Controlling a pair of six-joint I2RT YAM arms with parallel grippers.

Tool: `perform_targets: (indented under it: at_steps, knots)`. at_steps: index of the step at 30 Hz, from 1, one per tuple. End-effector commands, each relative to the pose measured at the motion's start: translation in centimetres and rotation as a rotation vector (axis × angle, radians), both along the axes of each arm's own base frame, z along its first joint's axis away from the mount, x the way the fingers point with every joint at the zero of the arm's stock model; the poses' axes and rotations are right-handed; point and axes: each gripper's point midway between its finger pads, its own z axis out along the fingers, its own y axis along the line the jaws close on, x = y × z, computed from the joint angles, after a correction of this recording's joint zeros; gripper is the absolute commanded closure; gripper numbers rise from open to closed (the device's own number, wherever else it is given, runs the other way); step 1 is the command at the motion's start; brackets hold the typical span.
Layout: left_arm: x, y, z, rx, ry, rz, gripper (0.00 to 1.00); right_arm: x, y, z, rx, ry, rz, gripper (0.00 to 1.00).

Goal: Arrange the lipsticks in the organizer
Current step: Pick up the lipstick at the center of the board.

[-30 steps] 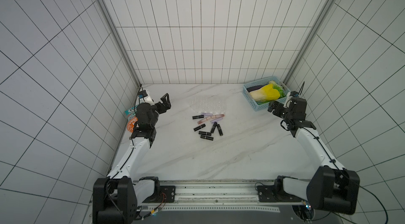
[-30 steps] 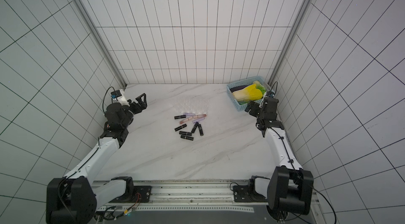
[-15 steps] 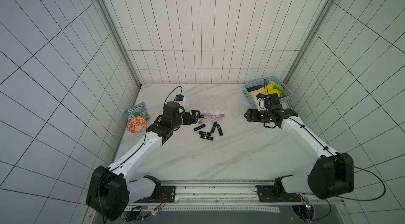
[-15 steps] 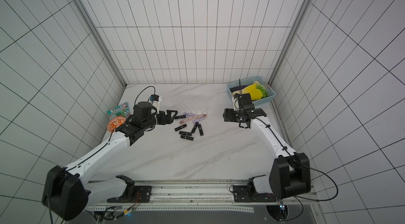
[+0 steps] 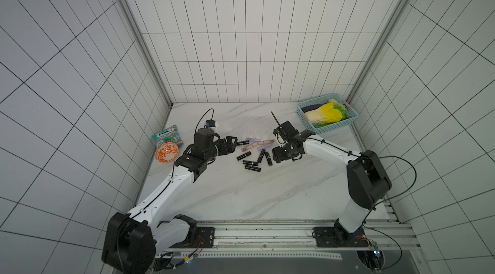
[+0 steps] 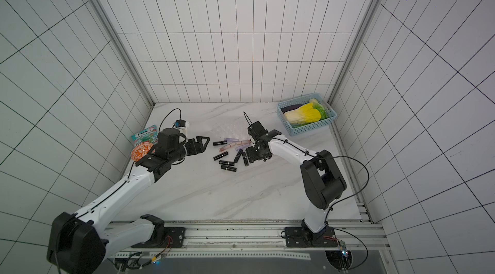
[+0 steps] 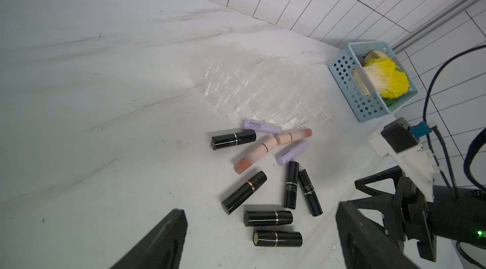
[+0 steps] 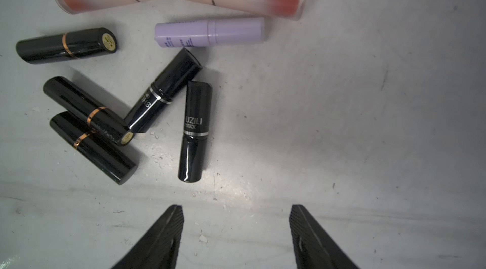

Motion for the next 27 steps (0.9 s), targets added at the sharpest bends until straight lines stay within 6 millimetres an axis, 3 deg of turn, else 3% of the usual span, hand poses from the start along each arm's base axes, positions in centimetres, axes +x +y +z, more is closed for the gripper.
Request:
perform_targets:
  at_steps: [1, 9, 15, 27]
  knots:
    - [-0.3, 1.8, 0.5, -0.057, -0.002, 0.053, 0.15, 0.5, 1.3, -0.5, -0.035, -0.006, 0.022, 0.35]
    - [-0.6, 2.3, 0.8, -0.103, -0.039, 0.058, 0.15, 0.9, 2.7, -2.4, -0.084, 0.026, 0.039, 0.39]
    - [-0.7, 2.0, 0.8, -0.112, -0.034, 0.046, 0.15, 2.4, 3.2, -3.1, -0.129, 0.011, 0.04, 0.42]
    - [-0.9, 2.3, 1.0, -0.103, -0.041, 0.048, 0.15, 3.3, 3.0, -4.5, -0.203, 0.041, 0.053, 0.45]
